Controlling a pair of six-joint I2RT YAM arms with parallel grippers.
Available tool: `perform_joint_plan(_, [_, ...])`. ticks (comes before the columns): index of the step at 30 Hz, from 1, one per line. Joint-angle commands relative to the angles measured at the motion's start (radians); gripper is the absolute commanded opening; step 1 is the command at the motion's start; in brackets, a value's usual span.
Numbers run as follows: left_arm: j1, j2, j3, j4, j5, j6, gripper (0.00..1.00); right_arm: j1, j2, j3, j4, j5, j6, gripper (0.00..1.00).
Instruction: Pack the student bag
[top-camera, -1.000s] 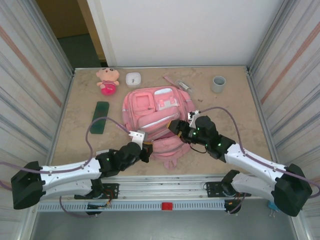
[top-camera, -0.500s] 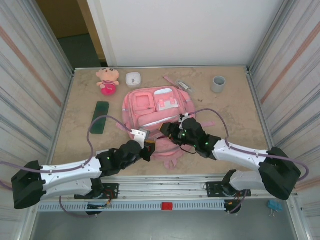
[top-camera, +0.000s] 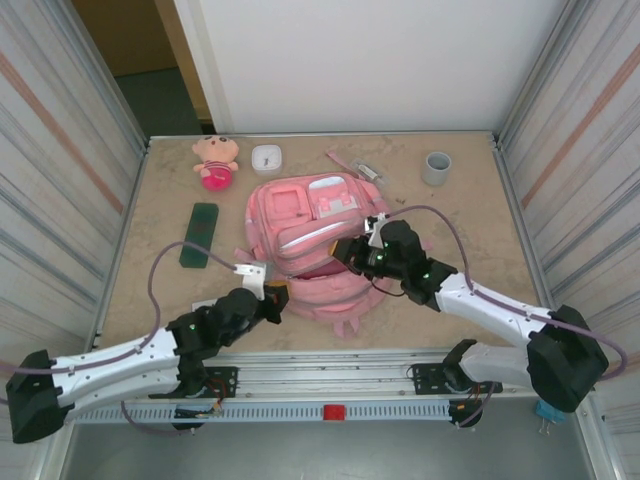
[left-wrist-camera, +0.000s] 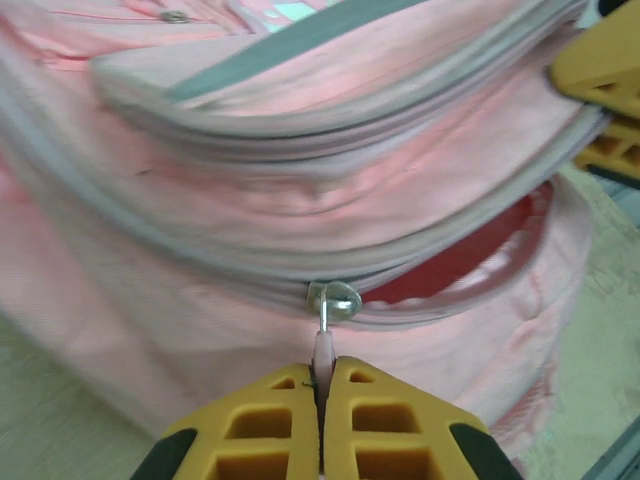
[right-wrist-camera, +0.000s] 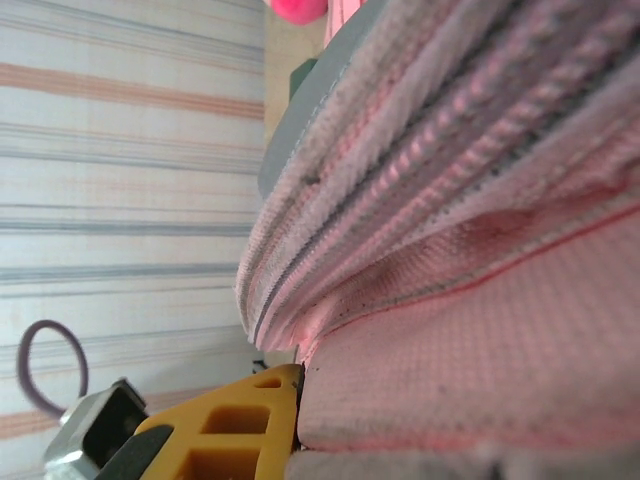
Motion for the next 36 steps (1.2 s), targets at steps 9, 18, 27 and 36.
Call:
perform_joint_plan(9, [0.061, -0.015, -0.017, 0.139, 0.08, 0.069, 0.0, 0.098, 0.002, -0.02, 0.083, 0.15, 0.072, 0.62])
perform_joint_plan(18, [0.061, 0.073, 0.038, 0.146, 0.094, 0.076, 0.0, 0.172, 0.134, 0.07, 0.071, 0.237, 0.047, 0.41])
perform_joint_plan(27, [0.188, 0.057, 0.025, 0.064, 0.045, 0.029, 0.0, 0.043, -0.02, 0.13, -0.164, 0.064, -0.164, 0.07])
perform_joint_plan(36, [0.432, 0.066, -0.003, 0.092, 0.181, 0.088, 0.0, -0.131, -0.008, 0.347, -0.388, -0.351, -0.339, 0.03])
